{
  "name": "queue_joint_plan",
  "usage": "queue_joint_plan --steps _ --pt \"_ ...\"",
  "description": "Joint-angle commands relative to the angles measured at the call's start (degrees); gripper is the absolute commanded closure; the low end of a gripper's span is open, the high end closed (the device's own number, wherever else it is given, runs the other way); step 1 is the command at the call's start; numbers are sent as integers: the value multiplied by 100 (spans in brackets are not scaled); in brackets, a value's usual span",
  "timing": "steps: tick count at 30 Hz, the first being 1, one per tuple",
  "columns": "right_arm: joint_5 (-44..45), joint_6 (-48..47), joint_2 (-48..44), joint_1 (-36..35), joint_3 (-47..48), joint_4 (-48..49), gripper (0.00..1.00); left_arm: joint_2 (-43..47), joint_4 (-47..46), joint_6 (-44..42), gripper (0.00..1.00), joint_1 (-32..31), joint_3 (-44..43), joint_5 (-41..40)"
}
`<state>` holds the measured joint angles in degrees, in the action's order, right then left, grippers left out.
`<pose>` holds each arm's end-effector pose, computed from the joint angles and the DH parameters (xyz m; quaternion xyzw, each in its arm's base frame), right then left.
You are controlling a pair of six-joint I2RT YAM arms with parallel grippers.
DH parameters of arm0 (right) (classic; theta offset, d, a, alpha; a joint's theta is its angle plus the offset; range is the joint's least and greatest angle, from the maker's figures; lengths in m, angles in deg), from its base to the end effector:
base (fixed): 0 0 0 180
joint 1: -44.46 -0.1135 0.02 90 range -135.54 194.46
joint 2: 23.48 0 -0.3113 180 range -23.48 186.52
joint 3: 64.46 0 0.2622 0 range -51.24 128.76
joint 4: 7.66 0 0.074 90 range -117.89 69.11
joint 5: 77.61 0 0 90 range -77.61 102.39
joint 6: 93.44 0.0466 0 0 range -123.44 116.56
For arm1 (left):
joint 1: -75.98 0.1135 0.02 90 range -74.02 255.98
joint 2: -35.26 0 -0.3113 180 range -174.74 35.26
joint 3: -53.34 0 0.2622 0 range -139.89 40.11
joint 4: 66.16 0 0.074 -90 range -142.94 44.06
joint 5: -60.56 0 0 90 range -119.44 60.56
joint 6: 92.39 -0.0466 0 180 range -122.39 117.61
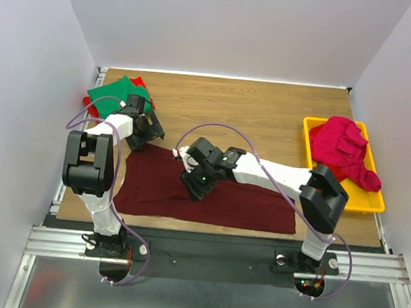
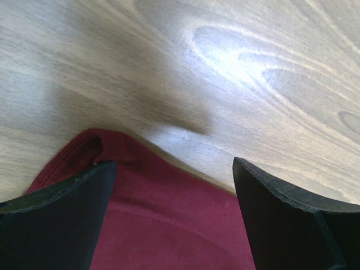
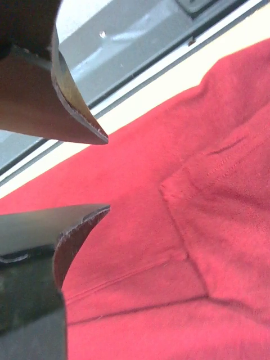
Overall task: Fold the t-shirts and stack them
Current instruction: Fold the tshirt
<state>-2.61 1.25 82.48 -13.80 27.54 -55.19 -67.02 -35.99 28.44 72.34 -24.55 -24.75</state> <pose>0.2090 0.3609 0.2450 -0.4617 0.8433 0.2354 0.1422 0.3938 -0.0289 0.2113 -0.2116 0.9280 -0.1273 0.2789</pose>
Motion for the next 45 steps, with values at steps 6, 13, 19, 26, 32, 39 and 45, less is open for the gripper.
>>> queue_joint_plan --steps 6,13,19,26,32,39,45 --pt "1630 347 -1233 174 -600 -155 43 -328 247 -33 2 39 -344 -311" --pt "2053 551 -1709 1490 -1242 -164 42 269 572 -51 2 -110 -863 -618" --pt "2115 437 -1561 2361 -1339 -138 42 840 898 80 2 -339 -671 -523" --pt "2072 393 -1279 2925 -1603 231 42 1184 722 256 2 -629 786 -56" --pt "1975 471 -1252 3022 -1927 302 43 1027 537 327 1 -927 974 32" --pt "1896 867 -1314 3049 -2340 302 43 218 406 275 1 -1095 535 -117" --pt "1554 1358 -1366 3049 -2596 249 43 -555 458 143 2 -1262 -430 -284"
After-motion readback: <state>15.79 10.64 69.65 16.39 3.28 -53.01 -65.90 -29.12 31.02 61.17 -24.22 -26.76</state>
